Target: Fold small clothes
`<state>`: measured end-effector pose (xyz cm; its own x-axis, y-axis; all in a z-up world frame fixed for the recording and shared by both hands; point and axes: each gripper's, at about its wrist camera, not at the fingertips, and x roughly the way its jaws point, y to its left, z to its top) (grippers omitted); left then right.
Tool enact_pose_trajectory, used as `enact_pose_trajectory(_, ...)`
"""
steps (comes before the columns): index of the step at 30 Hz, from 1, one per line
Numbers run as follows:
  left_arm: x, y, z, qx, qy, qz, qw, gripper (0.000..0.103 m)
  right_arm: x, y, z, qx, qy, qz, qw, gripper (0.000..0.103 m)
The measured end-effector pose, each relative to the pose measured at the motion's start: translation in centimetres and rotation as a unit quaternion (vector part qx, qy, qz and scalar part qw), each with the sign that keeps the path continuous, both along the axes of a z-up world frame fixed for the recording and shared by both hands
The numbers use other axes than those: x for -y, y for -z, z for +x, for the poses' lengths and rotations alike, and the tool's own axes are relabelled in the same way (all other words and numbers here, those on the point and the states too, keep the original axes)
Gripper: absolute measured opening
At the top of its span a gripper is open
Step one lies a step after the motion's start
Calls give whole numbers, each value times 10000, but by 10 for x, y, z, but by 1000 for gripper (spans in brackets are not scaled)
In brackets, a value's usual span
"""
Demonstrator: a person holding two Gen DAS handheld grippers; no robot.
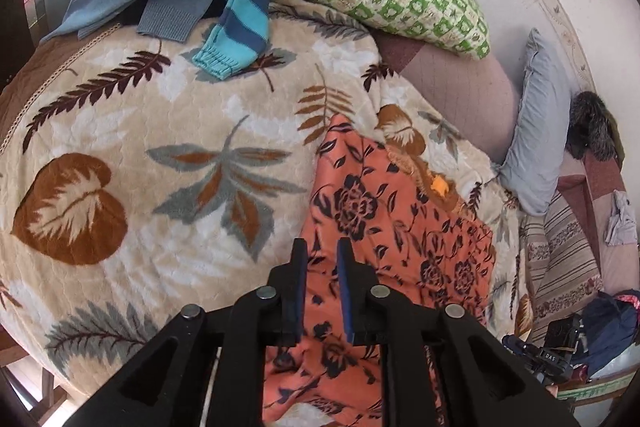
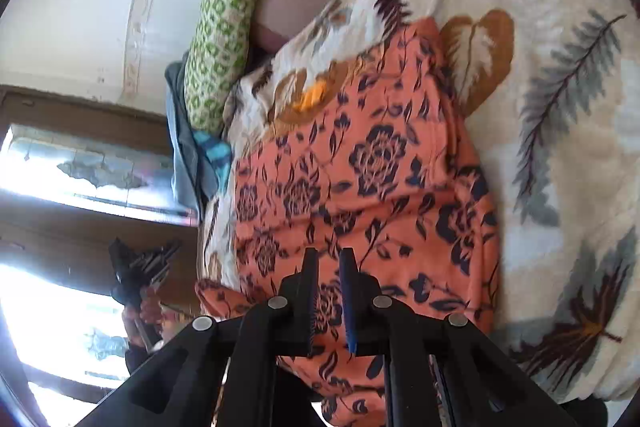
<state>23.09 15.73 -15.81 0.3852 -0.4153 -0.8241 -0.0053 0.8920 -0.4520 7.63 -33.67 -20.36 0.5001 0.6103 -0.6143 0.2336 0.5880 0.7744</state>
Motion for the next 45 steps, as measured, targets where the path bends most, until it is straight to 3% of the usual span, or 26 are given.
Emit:
enact_pose_trajectory(1,-5,4,-9,-34,-11,20,10000,29,-7,5,-6,-17,-28,-185,9998,13)
enact_pose_trajectory(3,-13,9,-30,-93,4,22,10000,63,-21,14,-22,-26,-86,-380,9992,15)
enact_pose_trajectory(5,-18,11,-52,-89,84,-30,9999,74,-29,21,-42,-5,-183,-258,9995,20)
enact_pose_trajectory(7,-18,12,-68,-49,220,-43,9997,77,-42,19,-57,50,-242,-252,9994,43)
enact_pose_trajectory(8,-17,12,-74,5,285,19,9996,81,-49,16,-65,79,-215,-296,9993,70)
enact_pose_trajectory(9,-15,12,-77,101,351,120,9993,83,-55,13,-74,125,-184,-333,9992,75)
enact_pose_trajectory(12,-5,18,-76,389,507,495,9967,83,-76,11,-91,-34,-319,-264,9991,75)
enact_pose_trajectory(15,8,25,-70,706,698,805,9918,83,-95,15,-108,-397,-369,-531,9971,75)
enact_pose_trajectory(17,21,31,-70,879,967,1055,9858,83,-108,21,-116,-690,-339,-758,9942,75)
enact_pose_trajectory(19,36,42,-71,807,1271,1470,9776,83,-117,31,-121,-952,-232,-889,9912,75)
enact_pose_trajectory(20,41,47,-73,765,1422,1556,9745,78,-121,35,-121,-1077,-123,-921,9898,75)
enact_pose_trajectory(23,50,59,-83,598,1786,1468,9711,34,-131,45,-118,-1377,213,-1286,9818,75)
enact_pose_trajectory(24,52,61,-86,555,1812,1460,9710,25,-135,44,-115,-1409,312,-1561,9771,75)
enact_pose_trajectory(26,54,62,-93,617,1860,1427,9702,18,-150,40,-109,-1277,267,-1960,9719,75)
enact_pose_trajectory(30,53,53,-105,727,1940,1231,9705,14,-182,46,-101,-1207,-543,-2845,9495,76)
enact_pose_trajectory(32,50,45,-110,783,1986,1045,9713,13,-183,48,-105,-1002,-704,-2969,9470,72)
enact_pose_trajectory(34,47,39,-112,802,2012,843,9726,13,-172,47,-108,-883,-630,-3163,9424,53)
enact_pose_trajectory(35,46,36,-113,798,2012,721,9736,13,-162,45,-109,-830,-505,-3213,9420,37)
enact_pose_trajectory(40,38,28,-110,709,1820,41,9807,13,-111,41,-106,-760,327,-3154,9454,32)
enact_pose_trajectory(45,25,21,-112,668,1461,-629,9850,13,-91,57,-107,-621,607,-2484,9648,32)
